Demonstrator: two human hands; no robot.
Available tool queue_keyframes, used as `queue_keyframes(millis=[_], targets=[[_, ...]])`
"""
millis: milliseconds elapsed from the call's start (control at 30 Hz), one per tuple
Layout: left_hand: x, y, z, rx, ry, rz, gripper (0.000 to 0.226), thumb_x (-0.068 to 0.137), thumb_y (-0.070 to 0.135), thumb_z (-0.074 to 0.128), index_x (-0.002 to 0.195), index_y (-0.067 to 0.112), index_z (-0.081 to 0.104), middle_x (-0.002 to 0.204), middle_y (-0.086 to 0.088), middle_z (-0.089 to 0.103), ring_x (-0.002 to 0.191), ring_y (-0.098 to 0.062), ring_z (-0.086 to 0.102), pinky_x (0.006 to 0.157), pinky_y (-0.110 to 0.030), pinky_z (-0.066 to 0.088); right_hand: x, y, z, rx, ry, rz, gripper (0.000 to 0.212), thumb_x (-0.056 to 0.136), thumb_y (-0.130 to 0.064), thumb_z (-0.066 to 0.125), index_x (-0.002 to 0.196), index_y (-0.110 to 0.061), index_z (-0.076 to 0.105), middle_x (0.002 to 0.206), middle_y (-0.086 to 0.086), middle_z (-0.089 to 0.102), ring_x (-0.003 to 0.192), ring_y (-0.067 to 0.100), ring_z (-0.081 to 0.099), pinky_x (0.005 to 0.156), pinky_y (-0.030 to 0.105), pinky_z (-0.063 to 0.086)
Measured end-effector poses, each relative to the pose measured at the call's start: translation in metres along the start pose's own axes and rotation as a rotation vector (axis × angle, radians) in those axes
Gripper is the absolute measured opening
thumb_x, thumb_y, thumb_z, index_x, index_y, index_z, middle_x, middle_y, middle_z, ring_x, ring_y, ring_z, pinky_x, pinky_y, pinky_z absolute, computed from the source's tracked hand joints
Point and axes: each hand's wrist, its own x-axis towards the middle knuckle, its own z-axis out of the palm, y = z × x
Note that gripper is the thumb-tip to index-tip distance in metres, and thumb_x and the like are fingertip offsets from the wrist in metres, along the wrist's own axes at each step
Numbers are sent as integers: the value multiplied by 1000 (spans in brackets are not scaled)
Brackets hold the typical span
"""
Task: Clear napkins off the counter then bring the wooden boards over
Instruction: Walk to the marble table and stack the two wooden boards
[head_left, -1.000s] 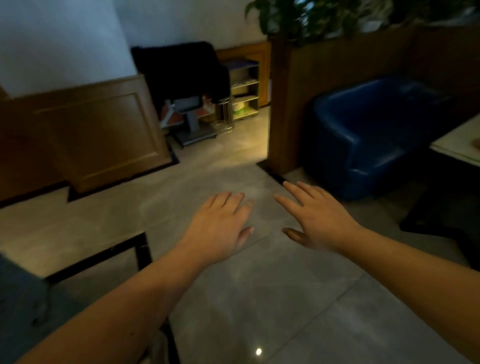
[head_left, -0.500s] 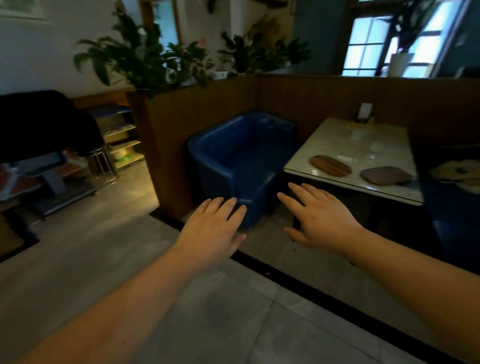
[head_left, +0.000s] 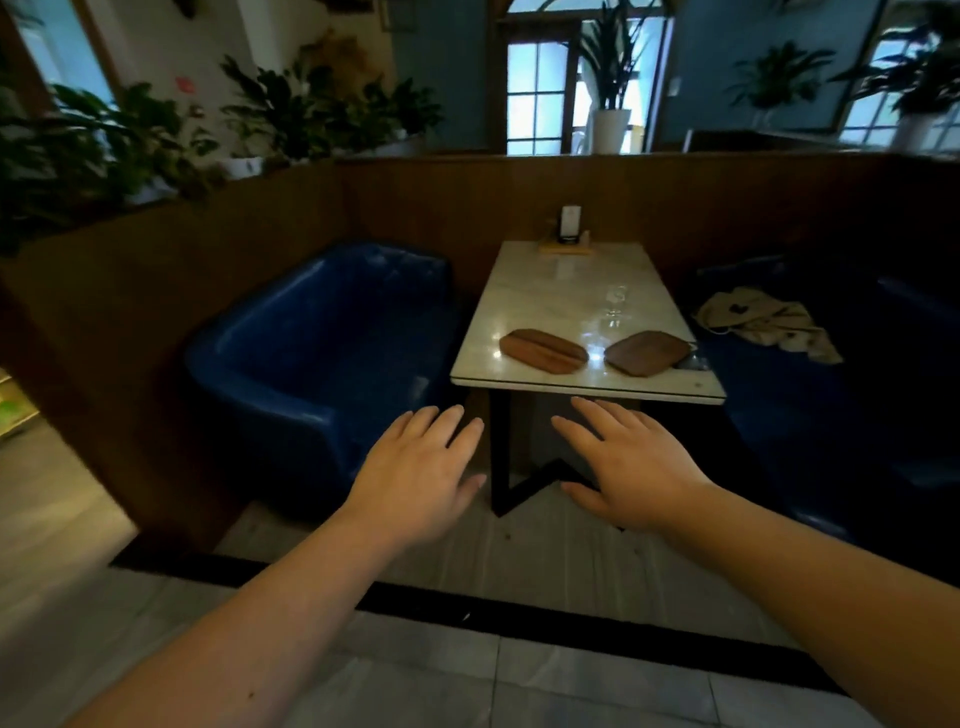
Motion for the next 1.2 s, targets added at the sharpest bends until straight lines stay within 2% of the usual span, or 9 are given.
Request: queue_keyframes(millis=[300, 600, 833, 1100, 1200], targets=[[109, -54, 41, -31, 40, 113, 61, 89, 49, 51, 139, 16, 43, 141, -10, 51, 128, -30, 46, 105, -45, 40, 73, 40, 25, 21, -7, 162, 75, 88, -61, 45, 151, -27, 19, 159, 8, 24, 144, 27, 24, 114, 43, 27], [230, -59, 96, -46, 0, 185, 56, 90, 47, 49, 136, 16, 45, 138, -10, 53, 124, -30, 49, 101, -46, 44, 149, 121, 73, 69, -10, 269, 78, 87, -60, 49, 150, -26, 19, 157, 5, 28, 141, 25, 31, 111, 42, 33], [331, -65, 169, -48, -136, 140, 58, 94, 49, 40, 144, 20, 32, 150, -7, 38, 135, -27, 35, 110, -44, 33, 218, 198, 140, 137, -95, 327, 74, 85, -60, 50, 146, -28, 24, 150, 3, 36, 133, 24, 40, 102, 41, 44], [420, -76, 230, -121, -220, 59, 58, 92, 48, 46, 141, 19, 38, 147, -7, 44, 131, -27, 41, 105, -44, 38, 286, 276, 184, 222, -169, 327, 70, 87, -56, 50, 146, -27, 25, 151, 3, 35, 134, 24, 37, 105, 43, 40], [455, -84, 252, -137, -250, 57, 58, 92, 47, 46, 141, 18, 37, 146, -6, 44, 129, -27, 42, 101, -43, 41, 315, 298, 197, 204, -178, 328, 68, 86, -55, 52, 144, -27, 30, 147, 3, 40, 128, 24, 42, 100, 42, 43]])
